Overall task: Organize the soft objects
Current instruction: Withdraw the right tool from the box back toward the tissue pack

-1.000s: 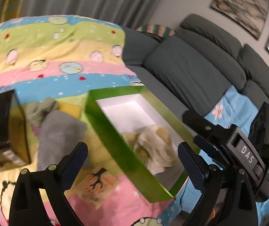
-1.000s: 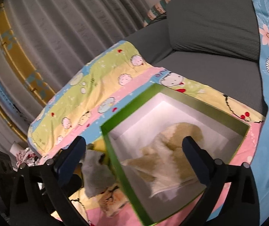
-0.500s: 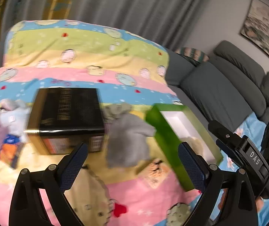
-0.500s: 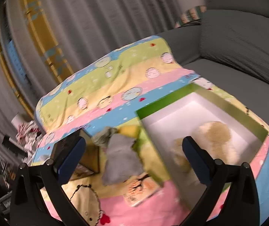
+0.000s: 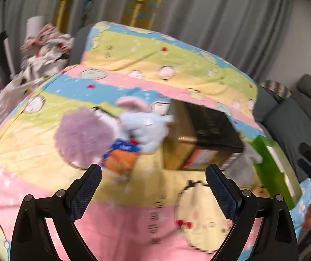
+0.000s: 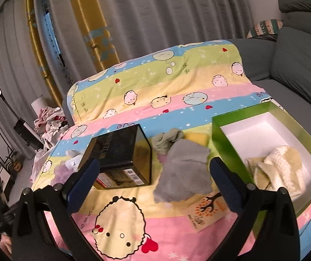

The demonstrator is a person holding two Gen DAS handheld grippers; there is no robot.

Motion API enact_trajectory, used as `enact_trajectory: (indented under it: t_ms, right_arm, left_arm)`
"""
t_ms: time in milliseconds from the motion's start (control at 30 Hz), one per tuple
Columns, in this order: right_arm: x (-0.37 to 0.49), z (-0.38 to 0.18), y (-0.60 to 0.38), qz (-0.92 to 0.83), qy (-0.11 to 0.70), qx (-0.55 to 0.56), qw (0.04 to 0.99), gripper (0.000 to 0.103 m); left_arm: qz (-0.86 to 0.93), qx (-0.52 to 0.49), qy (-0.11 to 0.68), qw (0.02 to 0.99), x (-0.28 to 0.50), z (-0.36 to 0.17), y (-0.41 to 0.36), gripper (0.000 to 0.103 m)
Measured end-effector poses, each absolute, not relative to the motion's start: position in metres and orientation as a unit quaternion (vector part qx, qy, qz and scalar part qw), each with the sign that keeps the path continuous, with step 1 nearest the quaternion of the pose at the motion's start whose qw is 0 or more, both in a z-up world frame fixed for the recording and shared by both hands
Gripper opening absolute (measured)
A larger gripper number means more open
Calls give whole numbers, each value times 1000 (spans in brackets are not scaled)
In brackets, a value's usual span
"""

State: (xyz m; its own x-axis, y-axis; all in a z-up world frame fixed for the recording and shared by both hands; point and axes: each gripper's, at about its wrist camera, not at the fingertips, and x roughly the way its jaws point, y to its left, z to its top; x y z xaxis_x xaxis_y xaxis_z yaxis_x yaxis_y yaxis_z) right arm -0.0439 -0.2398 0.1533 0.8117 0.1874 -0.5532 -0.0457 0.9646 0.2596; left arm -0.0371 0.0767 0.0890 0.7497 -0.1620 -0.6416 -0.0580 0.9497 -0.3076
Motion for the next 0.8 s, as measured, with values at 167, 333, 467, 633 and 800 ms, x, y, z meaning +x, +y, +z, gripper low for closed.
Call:
enact_trajectory:
  t_ms: [167, 333, 467, 633, 800]
  right_arm:
    - [-39, 147, -231, 63, 311, 108, 942, 95]
    - [-38, 144, -229, 61, 313, 113, 941, 88]
    - [-34, 139, -228, 69, 323, 117, 937, 85]
    - [-31, 135, -224, 66, 334, 111, 934, 81]
    - [-30, 134, -222, 70, 336, 111, 933, 78]
  left_arm:
    - [-7, -171, 368, 914, -32, 70, 98, 96]
    - [0, -174, 364, 915, -31, 68, 108, 96]
    - [2, -180, 364, 914, -32, 67, 110, 96]
    - [-1, -181, 368, 912, -31, 64, 109, 96]
    - [-3, -183, 375, 909, -29, 61, 108, 96]
